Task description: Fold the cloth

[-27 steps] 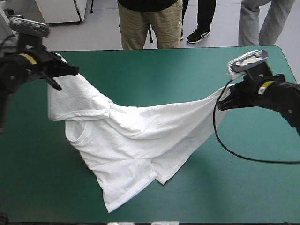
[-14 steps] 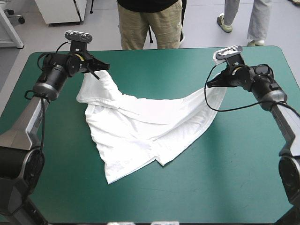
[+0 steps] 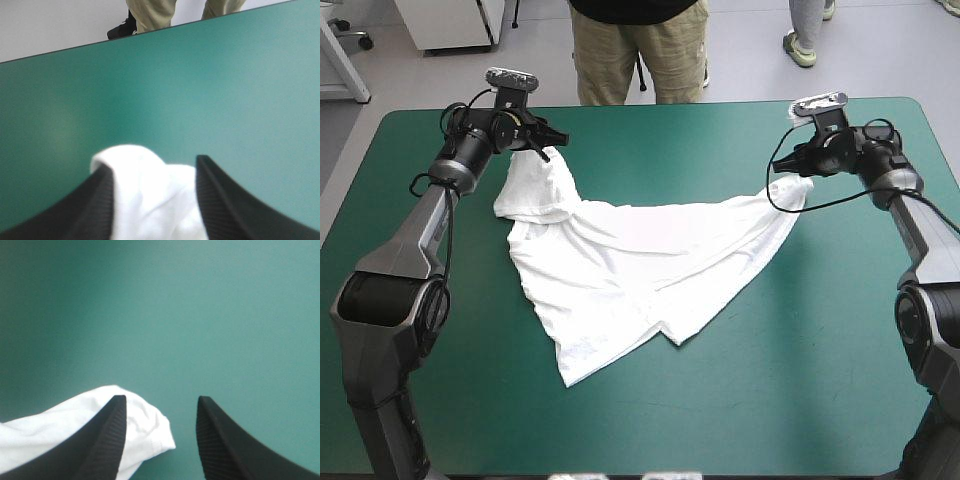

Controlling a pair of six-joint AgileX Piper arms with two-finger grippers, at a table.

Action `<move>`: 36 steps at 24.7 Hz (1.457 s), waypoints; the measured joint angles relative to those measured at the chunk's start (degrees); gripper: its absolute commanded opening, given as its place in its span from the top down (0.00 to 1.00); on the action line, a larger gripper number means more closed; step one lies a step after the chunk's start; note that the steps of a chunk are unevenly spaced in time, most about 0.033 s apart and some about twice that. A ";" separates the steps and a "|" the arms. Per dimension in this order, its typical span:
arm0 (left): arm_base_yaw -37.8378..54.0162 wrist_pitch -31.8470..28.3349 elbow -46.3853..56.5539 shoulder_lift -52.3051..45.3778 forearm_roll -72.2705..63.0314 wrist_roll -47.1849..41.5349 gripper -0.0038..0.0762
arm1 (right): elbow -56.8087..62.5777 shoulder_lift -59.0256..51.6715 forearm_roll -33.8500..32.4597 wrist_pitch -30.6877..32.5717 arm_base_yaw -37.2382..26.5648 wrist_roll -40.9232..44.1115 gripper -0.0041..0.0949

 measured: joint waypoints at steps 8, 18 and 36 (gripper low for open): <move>0.00 8.04 -6.46 -1.12 -2.05 0.19 0.25 | -0.20 -3.70 0.08 3.89 -1.82 0.22 0.48; 0.53 23.58 -7.93 -12.62 5.33 1.69 0.25 | -0.26 -22.87 5.13 13.59 -1.82 -0.76 0.48; -11.41 27.25 55.52 -56.43 -18.66 7.95 0.34 | -0.72 -48.11 12.34 33.15 -1.82 -1.26 0.52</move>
